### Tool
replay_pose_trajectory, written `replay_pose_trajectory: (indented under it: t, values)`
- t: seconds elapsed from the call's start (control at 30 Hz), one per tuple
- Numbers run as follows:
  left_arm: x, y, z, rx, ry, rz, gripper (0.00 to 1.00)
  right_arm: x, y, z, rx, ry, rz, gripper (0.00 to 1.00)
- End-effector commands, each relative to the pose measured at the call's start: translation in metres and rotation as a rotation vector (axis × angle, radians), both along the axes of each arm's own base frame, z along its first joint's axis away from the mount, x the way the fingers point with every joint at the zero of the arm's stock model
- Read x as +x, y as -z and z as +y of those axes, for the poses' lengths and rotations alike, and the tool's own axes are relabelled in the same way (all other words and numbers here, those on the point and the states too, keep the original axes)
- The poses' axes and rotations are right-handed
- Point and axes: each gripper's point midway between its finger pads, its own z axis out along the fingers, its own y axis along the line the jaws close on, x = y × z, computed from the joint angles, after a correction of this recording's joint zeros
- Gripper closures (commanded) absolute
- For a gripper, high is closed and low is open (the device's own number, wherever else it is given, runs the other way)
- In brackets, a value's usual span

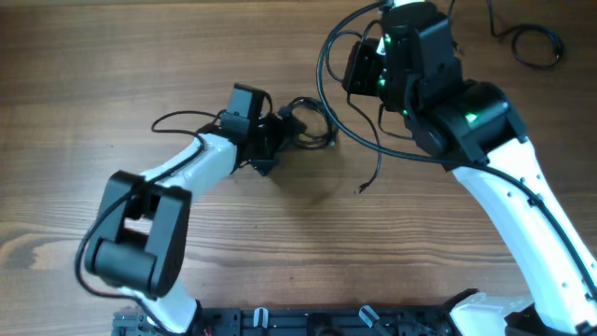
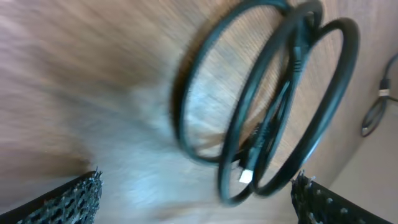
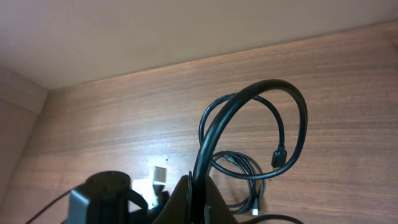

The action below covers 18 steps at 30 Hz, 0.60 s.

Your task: Untangle cables

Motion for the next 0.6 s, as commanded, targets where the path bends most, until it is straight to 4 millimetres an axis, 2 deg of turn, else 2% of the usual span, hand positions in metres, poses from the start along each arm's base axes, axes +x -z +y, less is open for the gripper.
replay_pose_trajectory:
  t: [0.0,0.1,0.13,0.2,0.3,0.33,0.43,0.5,0.57]
  values:
    - [-0.003,-0.05,0.01,0.002,0.055,-0.121,0.0,-0.023,-0.035,-0.017,0.012,0.007,-0.073,0.96]
    - [-0.021,-0.103,0.004,-0.025,0.192,-0.263,0.0,-0.048,-0.041,-0.015,0.047,-0.059,-0.042,0.96]
    - [-0.028,-0.116,0.003,-0.036,0.227,-0.293,0.0,-0.055,-0.041,-0.014,0.063,-0.076,-0.026,0.96]
    - [-0.053,-0.146,0.003,-0.047,0.312,-0.36,0.0,-0.076,-0.037,-0.016,0.132,-0.063,0.06,0.96]
    - [-0.083,-0.171,0.012,-0.026,0.364,-0.404,0.0,-0.102,-0.018,-0.03,0.132,-0.016,0.187,0.96]
    - [-0.087,-0.178,0.013,-0.03,0.36,-0.419,0.09,-0.109,-0.011,-0.032,0.114,-0.017,0.227,0.96]
    - [-0.092,-0.195,0.015,-0.096,0.253,-0.382,0.11,-0.132,0.004,-0.023,0.103,-0.118,0.332,0.96]
    - [-0.094,-0.194,0.014,-0.145,0.18,-0.305,0.12,-0.144,0.002,-0.008,0.136,-0.235,0.36,0.96]
    - [-0.099,-0.185,0.013,-0.167,0.132,-0.204,0.12,-0.161,-0.005,0.011,0.18,-0.405,0.37,0.96]
